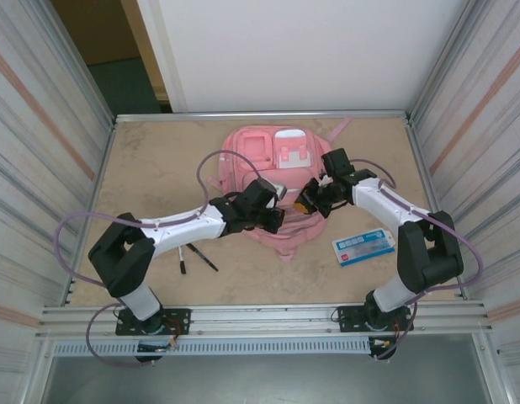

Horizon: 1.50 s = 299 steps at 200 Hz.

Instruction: Pack the student bag

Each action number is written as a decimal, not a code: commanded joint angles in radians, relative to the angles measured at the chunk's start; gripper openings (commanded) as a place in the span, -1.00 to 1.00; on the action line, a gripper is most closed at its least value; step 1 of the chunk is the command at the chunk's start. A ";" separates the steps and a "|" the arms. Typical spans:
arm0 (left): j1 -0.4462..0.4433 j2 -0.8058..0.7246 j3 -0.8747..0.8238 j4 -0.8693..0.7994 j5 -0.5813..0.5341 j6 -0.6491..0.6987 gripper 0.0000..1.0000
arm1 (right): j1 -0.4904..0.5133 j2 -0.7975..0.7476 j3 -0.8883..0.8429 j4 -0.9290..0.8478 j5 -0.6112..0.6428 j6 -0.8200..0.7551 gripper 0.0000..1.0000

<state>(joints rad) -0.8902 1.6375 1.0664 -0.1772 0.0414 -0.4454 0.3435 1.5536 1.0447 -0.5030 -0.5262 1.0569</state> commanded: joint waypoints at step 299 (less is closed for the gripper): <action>-0.114 -0.110 -0.085 0.080 -0.111 0.083 -1.00 | -0.148 -0.283 -0.238 0.067 0.017 0.130 -1.00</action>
<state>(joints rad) -1.0039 1.5898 1.0069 -0.0650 0.0135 -0.4141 0.2100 1.2579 0.7952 -0.4553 -0.4877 1.1965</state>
